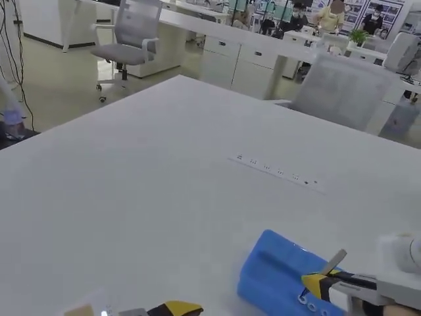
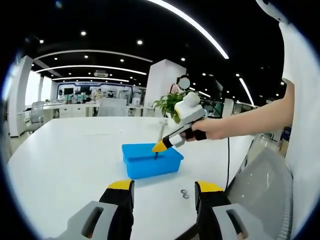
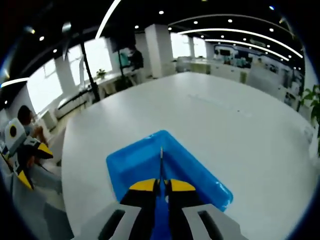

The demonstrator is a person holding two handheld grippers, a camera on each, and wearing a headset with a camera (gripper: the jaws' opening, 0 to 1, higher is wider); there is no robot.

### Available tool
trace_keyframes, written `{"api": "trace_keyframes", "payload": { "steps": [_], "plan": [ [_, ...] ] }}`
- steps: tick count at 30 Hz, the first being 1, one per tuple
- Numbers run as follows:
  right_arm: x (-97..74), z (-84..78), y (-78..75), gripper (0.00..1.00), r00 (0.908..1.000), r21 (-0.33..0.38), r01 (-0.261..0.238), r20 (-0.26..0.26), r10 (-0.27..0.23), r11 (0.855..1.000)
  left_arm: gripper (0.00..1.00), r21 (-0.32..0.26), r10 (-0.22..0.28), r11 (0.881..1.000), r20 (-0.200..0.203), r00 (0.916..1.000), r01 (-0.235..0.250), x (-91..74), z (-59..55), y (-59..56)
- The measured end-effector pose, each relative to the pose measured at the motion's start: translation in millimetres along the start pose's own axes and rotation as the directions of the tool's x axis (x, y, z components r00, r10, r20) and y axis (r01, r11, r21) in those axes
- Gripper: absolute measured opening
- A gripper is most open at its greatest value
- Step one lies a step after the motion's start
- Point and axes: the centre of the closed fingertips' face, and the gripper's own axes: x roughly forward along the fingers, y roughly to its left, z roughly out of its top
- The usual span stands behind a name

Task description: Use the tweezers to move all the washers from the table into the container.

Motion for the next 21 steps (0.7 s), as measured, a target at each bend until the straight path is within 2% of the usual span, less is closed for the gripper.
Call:
{"api": "trace_keyframes", "payload": {
  "steps": [8,13,17,21],
  "plan": [
    [-30.0,17.3,32.6,0.04,0.9974,-0.051,-0.024,0.066,0.027,0.998,0.47,-0.004,0.005,1.0,-0.002,1.0,-0.005,0.0,-0.9,0.9],
    [-49.7,25.0,57.4,0.04,0.9916,-0.057,-0.051,0.116,0.058,0.997,0.47,-0.005,0.004,1.0,-0.004,1.0,-0.004,0.1,-1.0,0.7],
    [-57.0,21.6,73.6,0.04,0.9872,-0.042,-0.082,0.134,0.087,0.996,0.47,-0.003,-0.002,1.0,-0.014,0.9999,0.002,0.3,-3.0,0.1],
    [-57.4,6.0,88.5,0.04,0.9864,-0.037,-0.117,0.112,0.12,0.993,0.47,-0.004,0.001,1.0,-0.012,0.9999,-0.001,0.4,-2.0,0.1]
  ]
}}
